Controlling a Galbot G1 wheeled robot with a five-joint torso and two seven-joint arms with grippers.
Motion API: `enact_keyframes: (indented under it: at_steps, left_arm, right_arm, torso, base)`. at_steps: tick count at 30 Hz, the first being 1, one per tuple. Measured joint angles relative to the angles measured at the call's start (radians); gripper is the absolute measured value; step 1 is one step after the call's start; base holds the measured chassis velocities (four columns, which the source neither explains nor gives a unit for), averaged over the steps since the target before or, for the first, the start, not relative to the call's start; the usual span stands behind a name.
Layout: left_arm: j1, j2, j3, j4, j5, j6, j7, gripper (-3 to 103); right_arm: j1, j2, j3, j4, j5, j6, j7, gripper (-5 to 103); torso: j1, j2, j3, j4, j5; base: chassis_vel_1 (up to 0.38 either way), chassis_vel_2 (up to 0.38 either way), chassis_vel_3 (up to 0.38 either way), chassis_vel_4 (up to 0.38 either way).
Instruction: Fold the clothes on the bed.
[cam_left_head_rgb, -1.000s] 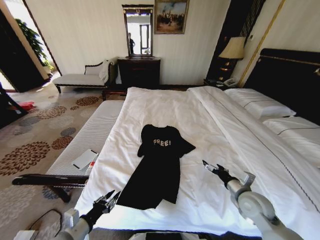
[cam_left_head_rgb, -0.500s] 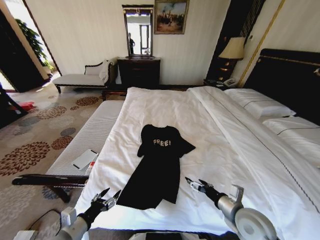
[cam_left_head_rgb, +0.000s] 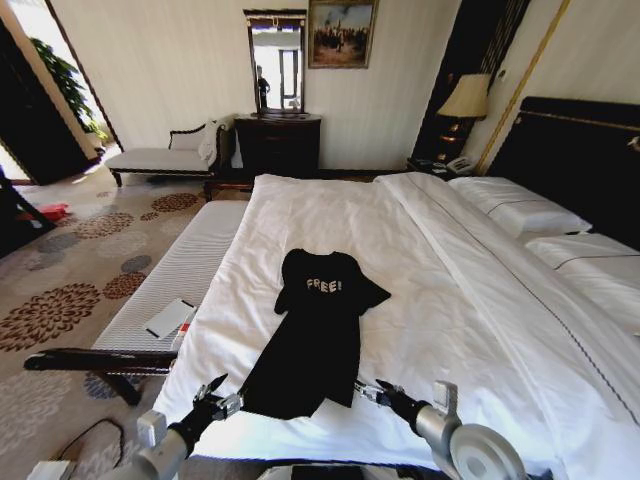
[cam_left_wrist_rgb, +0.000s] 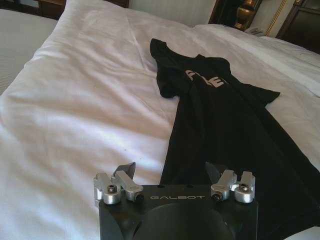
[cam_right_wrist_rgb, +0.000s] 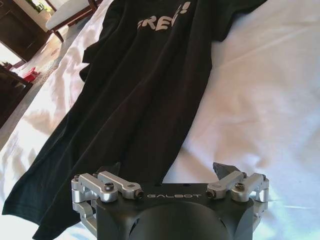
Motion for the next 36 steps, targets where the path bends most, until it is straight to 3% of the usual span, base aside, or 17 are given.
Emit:
enact_keyframes:
  at_steps: [3,14,17,26,29,36]
  left_arm:
    - [-0.001,-0.003,0.004,-0.004,0.002,0.003,-0.001,81]
    - [-0.02,-0.001,0.027,-0.001,0.001,0.012,-0.013,81]
    - [-0.021,-0.004,0.037,0.003,-0.003,0.016,-0.018,83]
    - [-0.038,-0.001,0.045,0.003,-0.007,0.02,-0.025,89]
    - [-0.048,0.002,0.052,0.005,-0.01,0.022,-0.03,89]
    - [-0.06,0.006,0.064,0.006,-0.01,0.026,-0.034,89]
  right_arm:
    - [-0.001,-0.002,-0.01,0.005,0.001,-0.004,-0.002,103]
    - [-0.002,-0.015,-0.055,0.032,-0.011,-0.02,-0.02,97]
    - [0.019,-0.002,-0.1,0.005,-0.036,-0.02,-0.025,80]
    - [0.041,-0.007,-0.118,-0.023,-0.054,-0.014,-0.036,61]
    - [0.038,-0.009,-0.115,-0.024,-0.054,-0.01,-0.038,46]
    - [0.037,-0.008,-0.113,-0.024,-0.054,-0.007,-0.039,24]
  torso:
    - [0.0,0.0,0.0,-0.0001,0.0001]
    - [0.0,0.0,0.0,-0.0001,-0.0001]
    - [0.0,0.0,0.0,-0.0001,0.0001]
    - [0.0,0.0,0.0,0.0,0.0001]
    - [0.0,0.0,0.0,-0.0001,0.0]
    - [0.0,0.0,0.0,-0.0001,0.0]
  base:
    - [0.0,0.0,0.0,0.0]
    - [0.0,0.0,0.0,0.0]
    - [0.0,0.0,0.0,0.0]
    - [0.0,0.0,0.0,0.0]
    - [0.0,0.0,0.0,0.0]
    - [0.0,0.0,0.0,0.0]
